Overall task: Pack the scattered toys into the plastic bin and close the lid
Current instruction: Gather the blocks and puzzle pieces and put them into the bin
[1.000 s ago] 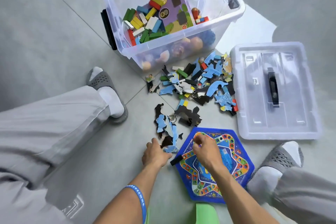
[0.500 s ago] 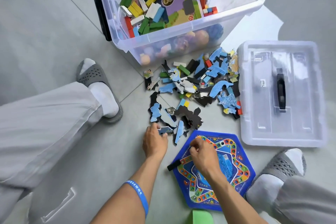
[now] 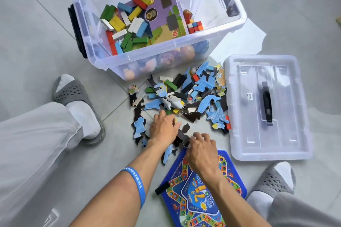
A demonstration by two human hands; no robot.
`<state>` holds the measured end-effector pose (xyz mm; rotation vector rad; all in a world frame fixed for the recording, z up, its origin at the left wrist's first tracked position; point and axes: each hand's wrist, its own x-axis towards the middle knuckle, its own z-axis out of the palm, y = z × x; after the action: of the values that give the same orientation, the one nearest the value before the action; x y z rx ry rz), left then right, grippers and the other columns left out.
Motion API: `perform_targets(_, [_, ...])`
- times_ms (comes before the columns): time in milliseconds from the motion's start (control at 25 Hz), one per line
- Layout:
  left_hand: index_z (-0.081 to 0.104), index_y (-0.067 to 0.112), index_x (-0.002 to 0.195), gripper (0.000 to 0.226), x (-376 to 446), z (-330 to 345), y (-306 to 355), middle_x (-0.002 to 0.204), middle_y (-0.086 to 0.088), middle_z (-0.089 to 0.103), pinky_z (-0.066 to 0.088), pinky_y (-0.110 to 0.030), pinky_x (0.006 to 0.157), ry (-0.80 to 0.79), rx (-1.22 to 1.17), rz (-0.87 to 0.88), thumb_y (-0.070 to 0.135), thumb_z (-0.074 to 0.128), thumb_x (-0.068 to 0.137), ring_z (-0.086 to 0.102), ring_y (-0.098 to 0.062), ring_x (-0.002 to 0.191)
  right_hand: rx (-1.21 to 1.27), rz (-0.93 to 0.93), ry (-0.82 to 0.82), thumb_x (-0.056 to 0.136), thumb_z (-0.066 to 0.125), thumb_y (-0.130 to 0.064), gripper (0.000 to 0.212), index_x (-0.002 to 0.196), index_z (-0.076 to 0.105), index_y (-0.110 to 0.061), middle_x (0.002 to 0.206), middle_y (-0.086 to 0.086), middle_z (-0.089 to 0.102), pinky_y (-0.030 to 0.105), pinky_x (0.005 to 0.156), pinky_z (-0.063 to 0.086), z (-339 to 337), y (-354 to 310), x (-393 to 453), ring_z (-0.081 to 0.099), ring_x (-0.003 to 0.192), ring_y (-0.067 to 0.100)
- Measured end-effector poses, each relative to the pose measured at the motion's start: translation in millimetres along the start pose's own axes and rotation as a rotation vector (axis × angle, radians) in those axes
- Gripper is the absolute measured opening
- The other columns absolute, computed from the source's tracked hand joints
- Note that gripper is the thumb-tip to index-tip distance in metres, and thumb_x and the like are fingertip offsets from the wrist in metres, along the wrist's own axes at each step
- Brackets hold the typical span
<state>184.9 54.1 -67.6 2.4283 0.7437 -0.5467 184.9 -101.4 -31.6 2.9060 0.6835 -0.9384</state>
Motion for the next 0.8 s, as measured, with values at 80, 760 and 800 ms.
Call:
perform_targets(80, [0.054, 0.022, 0.090, 0.022, 2.1, 6.6, 4.2, 0.109, -0.003, 0.051, 0.042, -0.028, 0.071, 0.091, -0.021, -0.057, 0.038, 0.069, 0.083, 0.050, -0.021, 0.097, 0.039, 0.098, -0.018, 0.090, 0.041, -0.021, 0.035, 0.118, 0.061, -0.019, 0.125, -0.001, 0.055, 0.037, 0.091, 0.043, 5.1, 11.2, -4.0, 0.049, 0.112, 0.024])
perform_targets(760, [0.057, 0.009, 0.087, 0.028, -7.9, -47.0, -7.3, 0.078, -0.014, 0.061, 0.053, -0.033, 0.059, -0.170, -1.787, -0.503, -0.001, 0.034, 0.073, 0.066, -0.030, 0.072, 0.133, 0.027, 0.250, 0.092, 0.045, -0.009, 0.039, 0.129, 0.051, -0.017, 0.127, 0.004, 0.054, 0.040, 0.081, 0.044, -43.6, -4.2, 75.6, 0.050, 0.103, 0.029])
perform_targets(800, [0.058, 0.009, 0.088, 0.028, -4.5, -50.8, -4.1, 0.077, -0.013, 0.063, 0.053, -0.031, 0.057, -0.193, -1.822, -0.477, 0.002, 0.037, 0.072, 0.068, -0.030, 0.072, 0.094, 0.009, 0.239, 0.093, 0.043, -0.007, 0.039, 0.129, 0.051, -0.017, 0.125, 0.004, 0.054, 0.039, 0.079, 0.044, -43.3, 1.7, 78.7, 0.050, 0.101, 0.029])
